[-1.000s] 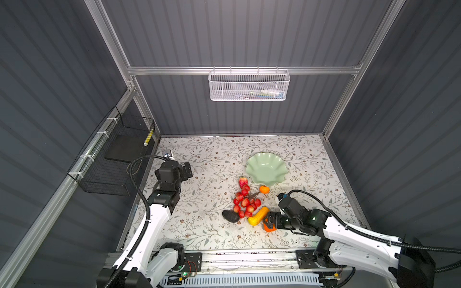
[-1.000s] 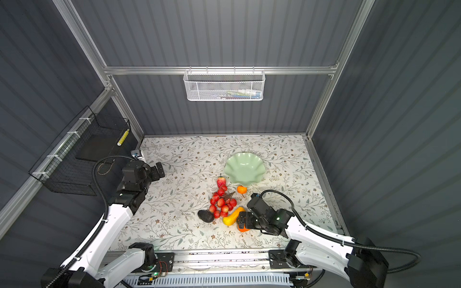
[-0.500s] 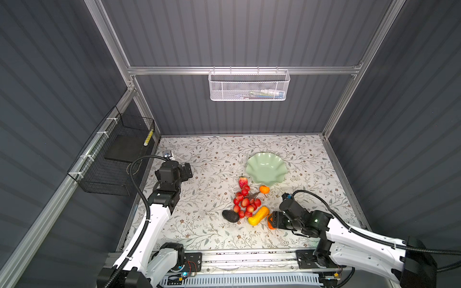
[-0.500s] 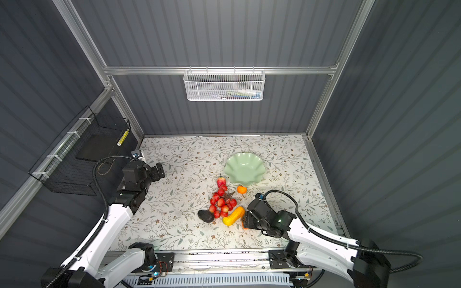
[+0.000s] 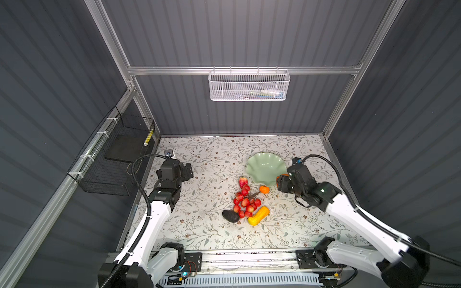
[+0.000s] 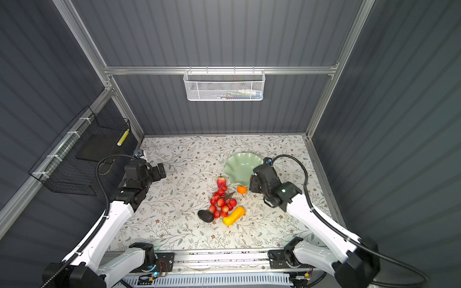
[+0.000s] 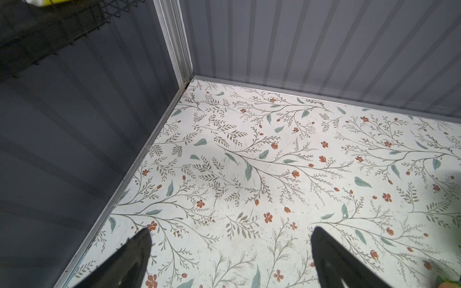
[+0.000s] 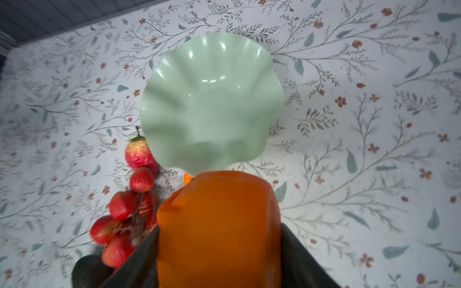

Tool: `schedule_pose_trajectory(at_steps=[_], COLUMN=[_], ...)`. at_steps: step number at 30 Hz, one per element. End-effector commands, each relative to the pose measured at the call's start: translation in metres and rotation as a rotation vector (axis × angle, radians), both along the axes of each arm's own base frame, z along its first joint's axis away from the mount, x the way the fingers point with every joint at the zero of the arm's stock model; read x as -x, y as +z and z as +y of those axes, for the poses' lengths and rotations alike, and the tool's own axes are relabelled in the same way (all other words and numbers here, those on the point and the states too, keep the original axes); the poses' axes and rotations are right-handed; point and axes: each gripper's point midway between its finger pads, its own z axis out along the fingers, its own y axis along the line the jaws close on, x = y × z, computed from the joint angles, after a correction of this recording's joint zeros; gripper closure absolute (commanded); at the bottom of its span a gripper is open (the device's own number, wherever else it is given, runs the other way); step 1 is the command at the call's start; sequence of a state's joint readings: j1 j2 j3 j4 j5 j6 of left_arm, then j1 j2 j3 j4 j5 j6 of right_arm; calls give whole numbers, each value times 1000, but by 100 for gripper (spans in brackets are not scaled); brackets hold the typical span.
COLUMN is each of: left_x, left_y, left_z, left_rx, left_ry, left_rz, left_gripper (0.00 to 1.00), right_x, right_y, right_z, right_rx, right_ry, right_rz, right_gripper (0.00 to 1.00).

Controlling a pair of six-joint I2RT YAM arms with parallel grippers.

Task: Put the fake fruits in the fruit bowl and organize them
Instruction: 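Carry the orange into the green bowl with the right gripper while the left reaches out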

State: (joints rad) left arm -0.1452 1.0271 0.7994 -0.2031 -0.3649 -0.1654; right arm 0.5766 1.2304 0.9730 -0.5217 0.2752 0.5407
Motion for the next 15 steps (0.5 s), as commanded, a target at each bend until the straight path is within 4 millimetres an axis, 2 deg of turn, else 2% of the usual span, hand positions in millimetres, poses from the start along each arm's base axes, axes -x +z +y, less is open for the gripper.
schedule_pose_trajectory(at_steps=[1,7,11,15], left_x=[0,1,-2,-4], left_y=[11,9,4,-4], left_z=[-2,-9,-16,-28], left_rx=[11,38,57,89], left_ry=[-12,-46,-76,-129], left_rz=[-15,10,53,117], left_gripper=[0,0,1,1], right_x=[-44,-107,-132,-146], right_y=[-12,-43,-67,-90], right_z=[9,26,31,32], right_rx=[151,176,200,205], right_ry=[109,153,163,161], right_rz=[-5,18,56,95], right_gripper=[48,48,47,44])
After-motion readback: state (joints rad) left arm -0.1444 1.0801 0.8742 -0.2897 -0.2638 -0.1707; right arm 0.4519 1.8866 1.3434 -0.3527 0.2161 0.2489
